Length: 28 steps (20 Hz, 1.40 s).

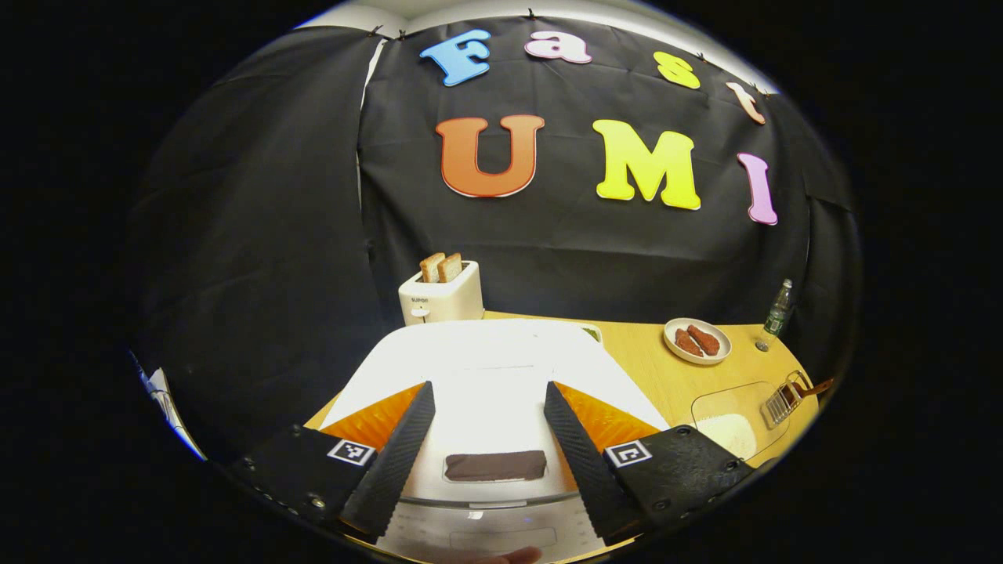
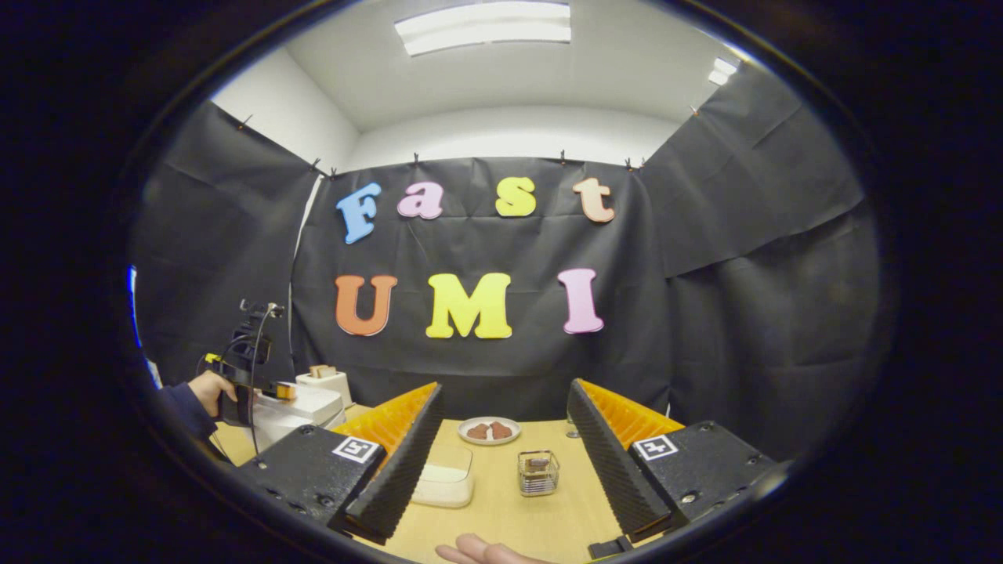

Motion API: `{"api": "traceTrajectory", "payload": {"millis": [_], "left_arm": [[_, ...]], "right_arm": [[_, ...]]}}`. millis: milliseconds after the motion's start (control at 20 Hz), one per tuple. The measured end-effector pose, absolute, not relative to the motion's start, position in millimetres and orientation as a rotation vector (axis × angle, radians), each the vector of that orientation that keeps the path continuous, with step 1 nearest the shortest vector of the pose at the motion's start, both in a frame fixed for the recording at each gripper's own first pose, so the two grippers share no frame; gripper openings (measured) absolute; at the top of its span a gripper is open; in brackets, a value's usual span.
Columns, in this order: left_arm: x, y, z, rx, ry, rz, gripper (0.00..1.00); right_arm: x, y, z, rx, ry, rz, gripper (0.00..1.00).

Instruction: Close the left gripper, press the button to open the rice cooker; take a wooden spoon from the chopstick holder with the right hand, scoop a spoonful of rice and pour it into the rice cooker, then put the wooden spoon back into the chopstick holder.

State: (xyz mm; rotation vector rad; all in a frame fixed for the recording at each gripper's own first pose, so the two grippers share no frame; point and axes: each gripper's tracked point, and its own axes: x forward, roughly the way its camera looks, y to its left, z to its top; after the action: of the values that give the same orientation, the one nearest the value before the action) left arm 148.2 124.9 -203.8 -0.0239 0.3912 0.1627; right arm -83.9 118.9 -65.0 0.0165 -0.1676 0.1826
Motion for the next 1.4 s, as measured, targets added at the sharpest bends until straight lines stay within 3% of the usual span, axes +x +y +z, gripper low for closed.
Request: {"api": "traceTrajectory", "payload": {"millis": [400,650,1050,1400], "left_arm": [[131,122,-203,-0.025,0.36,0.169,0.93],[119,119,-206,-0.026,0.358,0.161,0.93],[116,117,-198,0.005,0.355,0.173,0.92],[77,98,-134,0.085,0.229,0.214,0.89]], "right_arm": [[-75,134,-87,0.008,-0.131,0.211,1.0],[-83,151,-86,0.026,-0.139,0.292,1.0],[-73,140,-90,-0.007,-0.13,0.24,0.99],[-61,108,-84,-0.041,-0.145,0.145,1.0]]}}
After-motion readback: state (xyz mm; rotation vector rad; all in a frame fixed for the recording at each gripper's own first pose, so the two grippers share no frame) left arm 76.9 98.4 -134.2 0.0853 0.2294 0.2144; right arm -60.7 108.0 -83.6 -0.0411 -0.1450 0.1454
